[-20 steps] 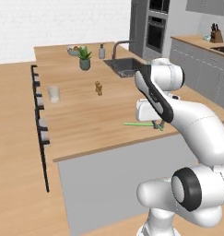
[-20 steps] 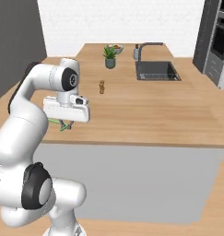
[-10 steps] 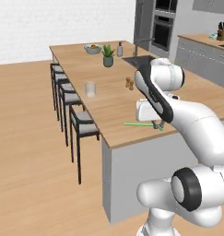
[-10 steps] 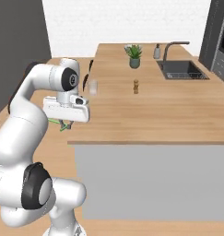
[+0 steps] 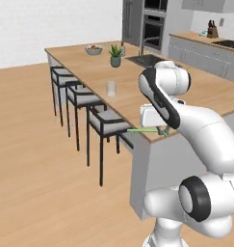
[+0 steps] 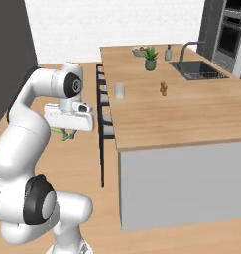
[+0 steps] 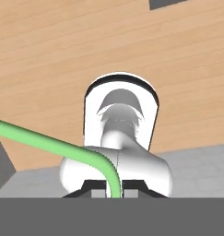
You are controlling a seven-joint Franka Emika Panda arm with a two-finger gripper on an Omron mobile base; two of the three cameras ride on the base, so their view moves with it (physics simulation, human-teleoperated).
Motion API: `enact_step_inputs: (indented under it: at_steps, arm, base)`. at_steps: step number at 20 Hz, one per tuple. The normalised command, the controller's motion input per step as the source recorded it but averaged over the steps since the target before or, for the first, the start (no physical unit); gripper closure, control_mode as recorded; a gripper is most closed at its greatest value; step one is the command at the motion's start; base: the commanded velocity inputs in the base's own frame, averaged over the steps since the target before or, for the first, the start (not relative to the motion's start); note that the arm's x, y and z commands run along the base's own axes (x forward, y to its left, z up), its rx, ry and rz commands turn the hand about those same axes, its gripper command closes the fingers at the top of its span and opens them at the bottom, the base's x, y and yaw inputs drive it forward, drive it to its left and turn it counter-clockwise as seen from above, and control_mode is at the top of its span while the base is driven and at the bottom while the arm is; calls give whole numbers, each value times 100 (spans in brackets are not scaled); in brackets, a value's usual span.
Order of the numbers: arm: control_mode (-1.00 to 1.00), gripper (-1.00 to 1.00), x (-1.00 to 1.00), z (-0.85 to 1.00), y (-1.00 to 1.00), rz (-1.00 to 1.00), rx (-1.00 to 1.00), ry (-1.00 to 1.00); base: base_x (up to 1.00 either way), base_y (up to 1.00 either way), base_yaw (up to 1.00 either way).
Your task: Take a straw from the drawer in front and place it inside the glass cup on the dining counter.
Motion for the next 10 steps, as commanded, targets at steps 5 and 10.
enact_step_inputs:
  at_steps: [5,10]
  arm:
    - [100,100,0,0,0,0,0,0]
    - [100,100,0,0,0,0,0,0]
  base:
    - [8,100,-54]
    - [16,100,-56]
